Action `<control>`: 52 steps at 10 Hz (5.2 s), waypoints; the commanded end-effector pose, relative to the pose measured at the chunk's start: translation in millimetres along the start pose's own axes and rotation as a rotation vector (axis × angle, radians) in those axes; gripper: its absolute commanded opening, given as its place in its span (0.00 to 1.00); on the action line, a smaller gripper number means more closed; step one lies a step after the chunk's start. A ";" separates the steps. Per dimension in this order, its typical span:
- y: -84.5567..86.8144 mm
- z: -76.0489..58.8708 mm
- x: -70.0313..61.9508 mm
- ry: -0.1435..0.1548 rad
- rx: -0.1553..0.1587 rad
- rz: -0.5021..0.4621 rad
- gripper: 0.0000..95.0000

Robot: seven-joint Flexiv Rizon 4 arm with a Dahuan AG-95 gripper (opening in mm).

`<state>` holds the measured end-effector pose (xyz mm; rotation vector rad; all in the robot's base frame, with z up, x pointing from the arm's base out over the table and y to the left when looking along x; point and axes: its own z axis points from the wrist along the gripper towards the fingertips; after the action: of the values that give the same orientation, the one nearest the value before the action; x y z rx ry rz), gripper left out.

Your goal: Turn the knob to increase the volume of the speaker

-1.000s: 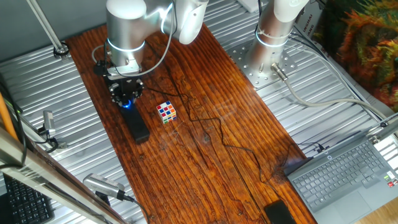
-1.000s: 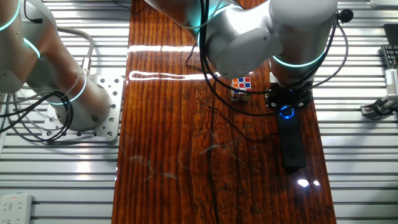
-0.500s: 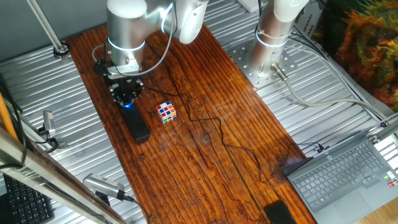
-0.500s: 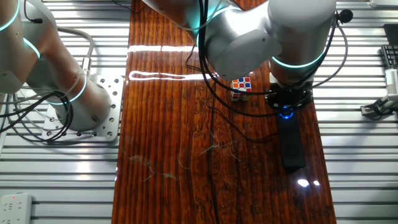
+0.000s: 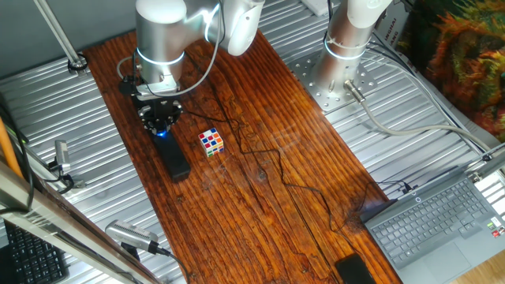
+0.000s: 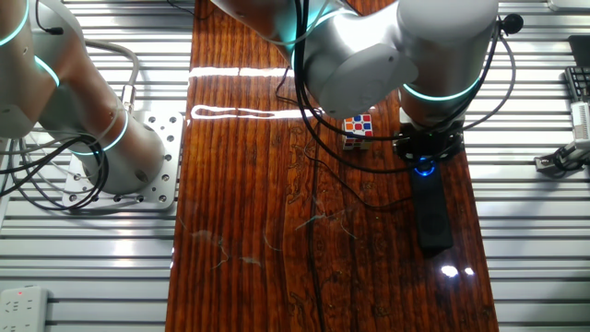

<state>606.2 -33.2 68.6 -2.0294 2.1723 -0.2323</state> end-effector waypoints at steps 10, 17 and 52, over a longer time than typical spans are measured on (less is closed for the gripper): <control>0.4 0.2 -0.1 0.000 -0.001 0.001 0.20; -1.7 0.4 -0.3 0.027 0.056 0.324 0.00; -4.4 -1.5 1.1 -0.058 0.004 1.106 0.00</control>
<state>609.6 -34.5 70.4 -0.5818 2.8222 -0.0198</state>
